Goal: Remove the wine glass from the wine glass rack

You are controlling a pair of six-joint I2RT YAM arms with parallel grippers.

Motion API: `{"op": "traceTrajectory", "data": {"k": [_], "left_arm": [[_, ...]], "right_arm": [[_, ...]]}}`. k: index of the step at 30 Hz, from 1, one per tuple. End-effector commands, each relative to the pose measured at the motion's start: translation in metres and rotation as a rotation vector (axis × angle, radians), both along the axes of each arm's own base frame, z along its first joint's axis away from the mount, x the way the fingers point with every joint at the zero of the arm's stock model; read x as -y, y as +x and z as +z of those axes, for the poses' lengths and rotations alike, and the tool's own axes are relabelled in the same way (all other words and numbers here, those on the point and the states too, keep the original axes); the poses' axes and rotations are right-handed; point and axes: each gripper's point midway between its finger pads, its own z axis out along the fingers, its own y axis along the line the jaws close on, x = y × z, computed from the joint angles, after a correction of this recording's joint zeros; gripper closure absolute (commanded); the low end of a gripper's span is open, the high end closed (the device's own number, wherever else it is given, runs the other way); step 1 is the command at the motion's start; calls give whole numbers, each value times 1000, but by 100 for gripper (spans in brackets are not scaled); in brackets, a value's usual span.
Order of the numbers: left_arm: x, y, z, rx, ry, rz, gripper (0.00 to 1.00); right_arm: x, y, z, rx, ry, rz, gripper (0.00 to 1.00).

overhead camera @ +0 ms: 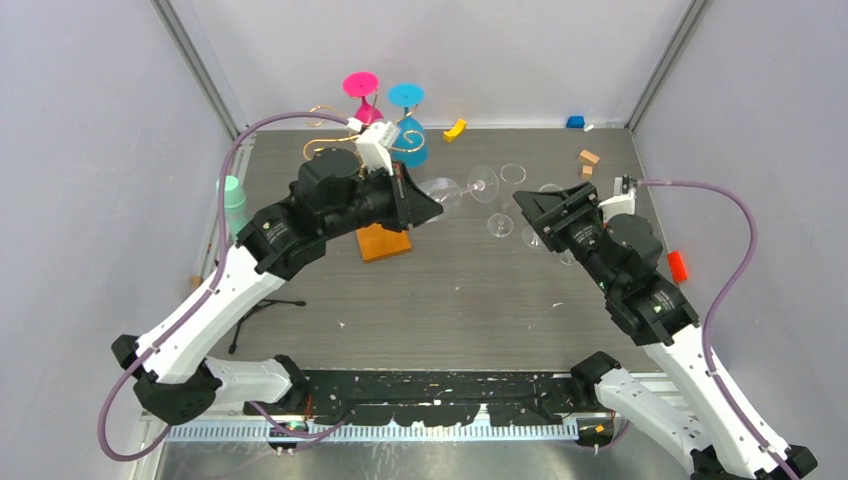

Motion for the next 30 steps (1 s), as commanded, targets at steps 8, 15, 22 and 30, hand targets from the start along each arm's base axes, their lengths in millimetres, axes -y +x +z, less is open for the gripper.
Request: {"op": "traceTrajectory", "data": {"k": [8,15,22,30], "left_arm": [[21,14,-53,33,434,11,100],[53,31,-101,-45,632,-45,100],[67,56,-161,-125,880,-59,100],[89,76,-188,-222,848,-127,100]], "right_arm": [[44,-3,-33,-107,-361,-138,44],[55,-6,-60,-195,-563,-117,47],[76,-18,-72,-193,-657,-156,47],[99,-38,-82,-198,-719,-190,45]]}}
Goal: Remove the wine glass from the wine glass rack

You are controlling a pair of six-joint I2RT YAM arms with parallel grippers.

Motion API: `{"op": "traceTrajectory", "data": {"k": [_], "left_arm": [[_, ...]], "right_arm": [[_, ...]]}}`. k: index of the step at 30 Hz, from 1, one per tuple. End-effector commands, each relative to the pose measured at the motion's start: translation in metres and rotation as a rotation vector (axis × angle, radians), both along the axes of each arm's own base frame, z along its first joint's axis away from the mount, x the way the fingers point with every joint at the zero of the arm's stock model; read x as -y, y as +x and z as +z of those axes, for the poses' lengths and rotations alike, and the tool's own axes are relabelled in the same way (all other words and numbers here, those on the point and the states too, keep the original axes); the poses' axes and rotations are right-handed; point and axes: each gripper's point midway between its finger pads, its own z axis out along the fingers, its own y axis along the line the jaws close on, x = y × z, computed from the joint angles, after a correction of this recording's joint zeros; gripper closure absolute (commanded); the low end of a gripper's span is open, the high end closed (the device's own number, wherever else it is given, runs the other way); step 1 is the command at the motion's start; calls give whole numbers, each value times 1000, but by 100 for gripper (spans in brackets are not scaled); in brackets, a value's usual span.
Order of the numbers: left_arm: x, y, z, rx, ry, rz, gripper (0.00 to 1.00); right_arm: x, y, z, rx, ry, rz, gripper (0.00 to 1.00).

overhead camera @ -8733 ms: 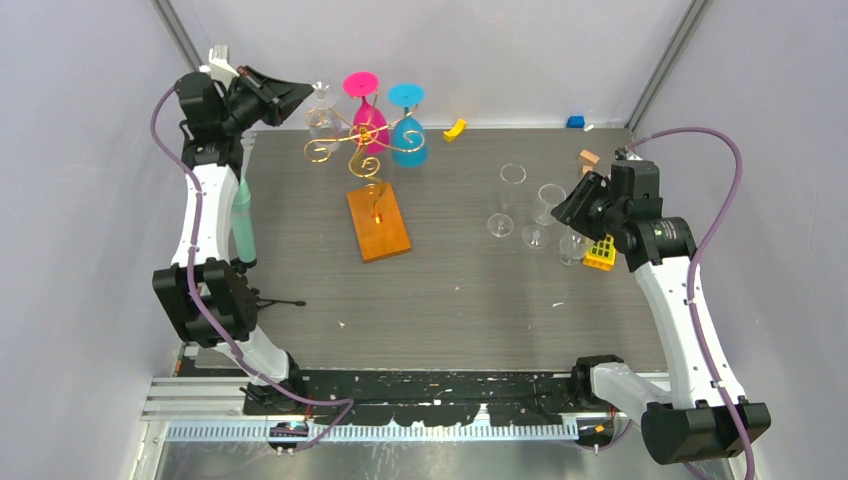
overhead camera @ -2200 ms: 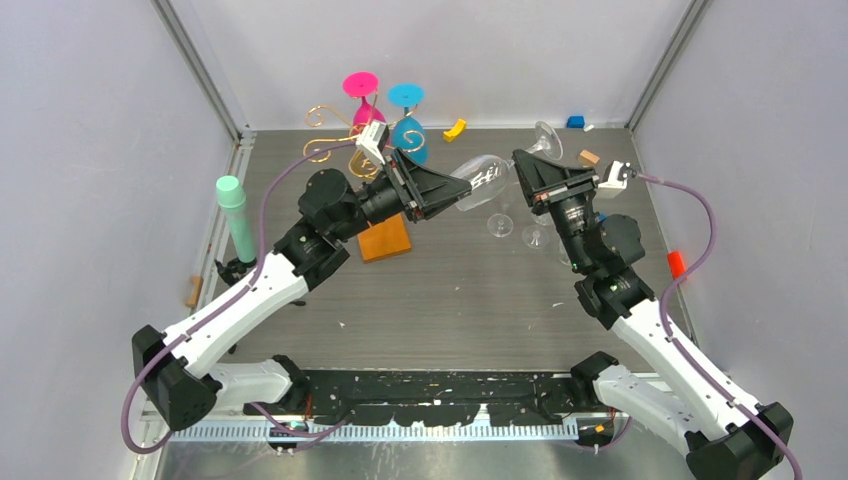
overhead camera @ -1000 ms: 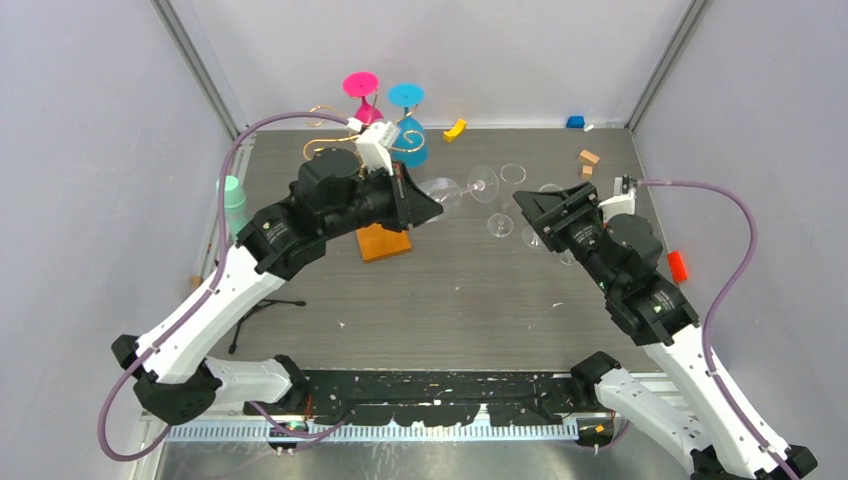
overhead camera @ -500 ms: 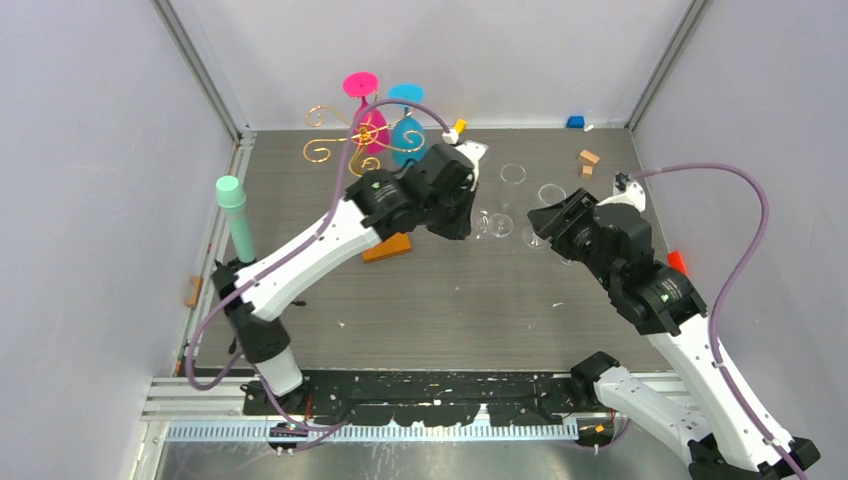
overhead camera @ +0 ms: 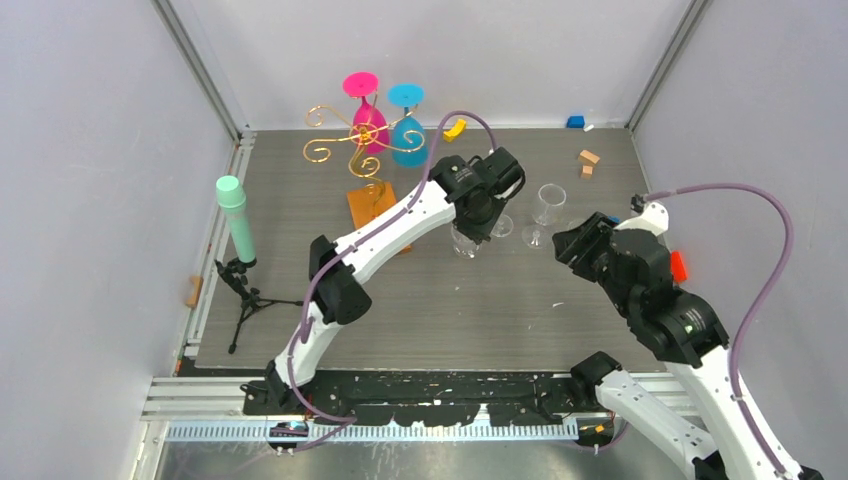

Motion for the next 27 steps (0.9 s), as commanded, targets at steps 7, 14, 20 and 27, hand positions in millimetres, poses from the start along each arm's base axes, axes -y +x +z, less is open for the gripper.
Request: {"op": "traceTrajectory", "data": {"k": [7,14,20,27], "left_arm": [[-9,18,4,-88,-70,32,100],[-6,29,1,-114,-112,43,93],[2,44,2,-111,-159,59,86],[2,60,3,-93,-193,87,72]], "right_arm": [[28,-17,-7,4,-120,-40,43],[32,-21,-12,-14,-153,-29,43],[34,-24,-18,-38,-181,-22,42],[34,-23,-25,-54,-194,-21,42]]}}
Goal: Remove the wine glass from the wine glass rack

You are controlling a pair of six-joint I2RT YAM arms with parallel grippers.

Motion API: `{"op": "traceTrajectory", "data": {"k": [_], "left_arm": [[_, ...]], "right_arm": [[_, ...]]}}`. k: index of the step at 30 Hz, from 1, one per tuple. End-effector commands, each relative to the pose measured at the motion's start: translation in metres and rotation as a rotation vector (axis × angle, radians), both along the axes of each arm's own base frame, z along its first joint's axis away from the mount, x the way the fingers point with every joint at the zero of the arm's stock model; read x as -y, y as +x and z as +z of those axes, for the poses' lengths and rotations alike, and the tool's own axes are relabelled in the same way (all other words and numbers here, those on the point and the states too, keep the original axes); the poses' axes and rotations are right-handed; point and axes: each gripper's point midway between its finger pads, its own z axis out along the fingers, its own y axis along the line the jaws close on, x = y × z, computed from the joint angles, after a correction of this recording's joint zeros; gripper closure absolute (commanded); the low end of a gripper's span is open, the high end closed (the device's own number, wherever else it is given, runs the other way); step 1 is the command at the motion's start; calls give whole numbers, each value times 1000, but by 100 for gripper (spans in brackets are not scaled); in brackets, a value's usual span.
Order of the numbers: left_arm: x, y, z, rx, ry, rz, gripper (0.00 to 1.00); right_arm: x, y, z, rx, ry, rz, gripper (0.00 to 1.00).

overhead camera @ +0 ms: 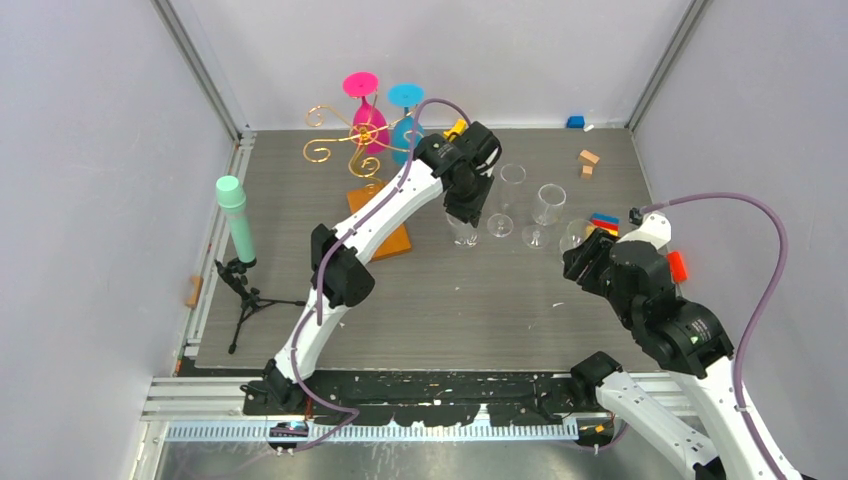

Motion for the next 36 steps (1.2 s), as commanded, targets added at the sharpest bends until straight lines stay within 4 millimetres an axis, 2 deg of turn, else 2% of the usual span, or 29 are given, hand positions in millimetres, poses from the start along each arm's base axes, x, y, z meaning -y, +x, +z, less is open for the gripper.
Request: {"op": "traceTrajectory", "data": {"k": [1,9,19,24,27,31,36], "left_arm": [[7,14,14,36,-70,15,71],[21,24,28,76,-154,0,58],[30,45,41,128,-241,25,54],[31,48,58,160,-277,27,53],[29,45,78,192,-307,20,48],[26,41,109,253,-361,-1,36],[21,30,149,326,-442,-41,26]], "right_arm": [[5,2,-2,6,-32,-12,42],[-2,7,-6,-6,-16,-4,42],[-3,9,-7,-10,-10,-11,42],[-4,10,-9,-17,-11,-9,42],[-6,11,-7,-15,-6,-4,42],[-12,13,-4,-15,12,19,39],[-20,16,1,-7,45,37,38]]}}
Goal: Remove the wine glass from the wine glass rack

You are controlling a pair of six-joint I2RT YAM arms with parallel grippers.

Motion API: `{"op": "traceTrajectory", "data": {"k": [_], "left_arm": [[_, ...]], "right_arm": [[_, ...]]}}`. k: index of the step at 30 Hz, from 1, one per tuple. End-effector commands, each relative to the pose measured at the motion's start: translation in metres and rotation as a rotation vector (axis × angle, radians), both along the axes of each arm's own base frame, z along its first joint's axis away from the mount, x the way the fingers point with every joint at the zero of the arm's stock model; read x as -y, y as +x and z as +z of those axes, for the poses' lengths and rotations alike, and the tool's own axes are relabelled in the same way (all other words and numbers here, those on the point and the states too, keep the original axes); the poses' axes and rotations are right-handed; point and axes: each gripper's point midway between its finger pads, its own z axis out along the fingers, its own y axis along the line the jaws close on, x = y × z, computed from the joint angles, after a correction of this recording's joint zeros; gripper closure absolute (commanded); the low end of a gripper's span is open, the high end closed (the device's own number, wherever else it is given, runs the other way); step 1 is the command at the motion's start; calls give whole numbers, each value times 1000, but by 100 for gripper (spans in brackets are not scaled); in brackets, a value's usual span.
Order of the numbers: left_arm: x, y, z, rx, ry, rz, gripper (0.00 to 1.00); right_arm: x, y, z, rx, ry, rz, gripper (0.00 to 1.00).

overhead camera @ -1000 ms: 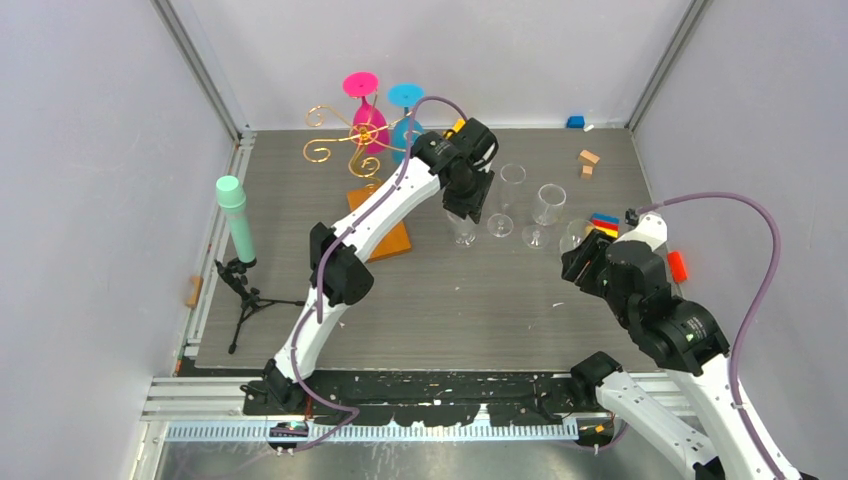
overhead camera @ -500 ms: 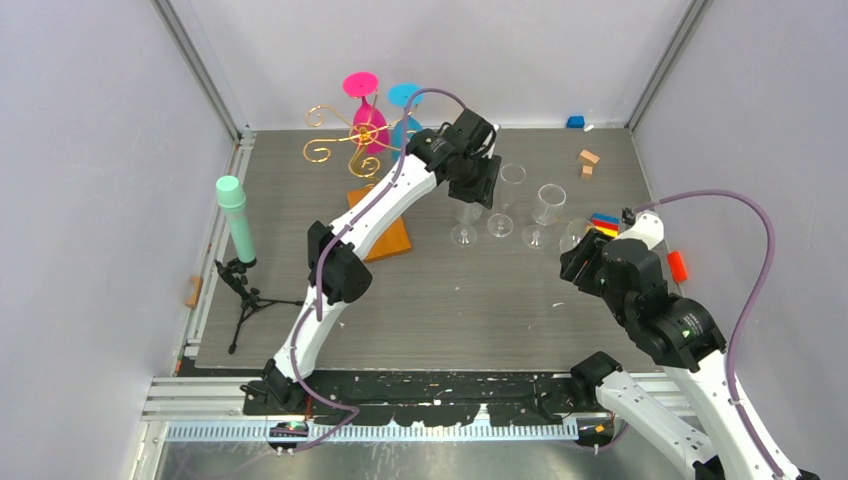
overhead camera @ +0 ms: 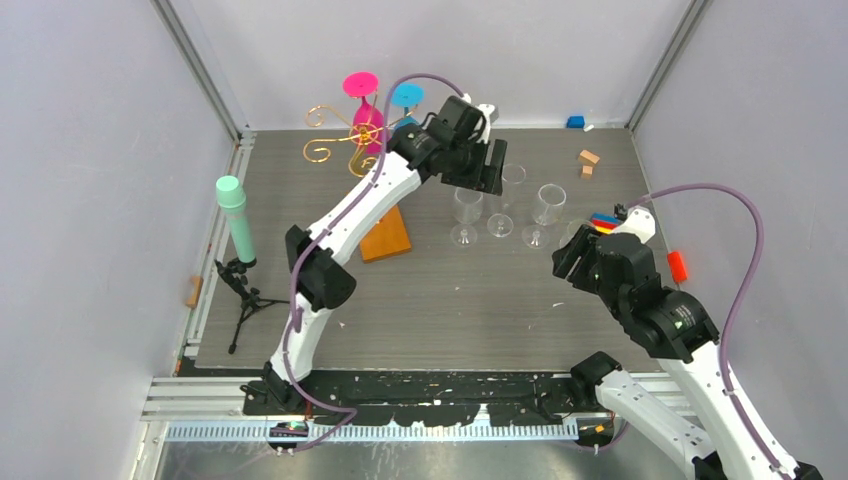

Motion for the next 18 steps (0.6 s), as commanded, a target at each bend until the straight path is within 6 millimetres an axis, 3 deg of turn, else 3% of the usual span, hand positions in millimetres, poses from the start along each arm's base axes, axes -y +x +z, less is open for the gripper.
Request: {"op": "traceTrajectory", "data": {"k": [1,5,6,9,14,15,18], "left_arm": [[-5,-13,103,199,-189,-61,25],[-25,-32,140,274,-213,-86,20],[-32,-36,140,284,-201,-84,18],[-61,-49,156,352,-183,-52,2],[-117,-74,181,486,-135,17,0],[-134,-81,194,535,-133,45,0],[-168,-92,202,611,-98,107,0]], "right_arm": [[-13,9,20,59,70,24,37],[-28,16,30,77,116,71,37],[-33,17,34,84,135,91,37],[-53,30,48,107,192,134,36],[-98,54,81,155,352,241,36],[-108,66,90,177,384,256,36],[-141,84,111,194,496,331,36]]}}
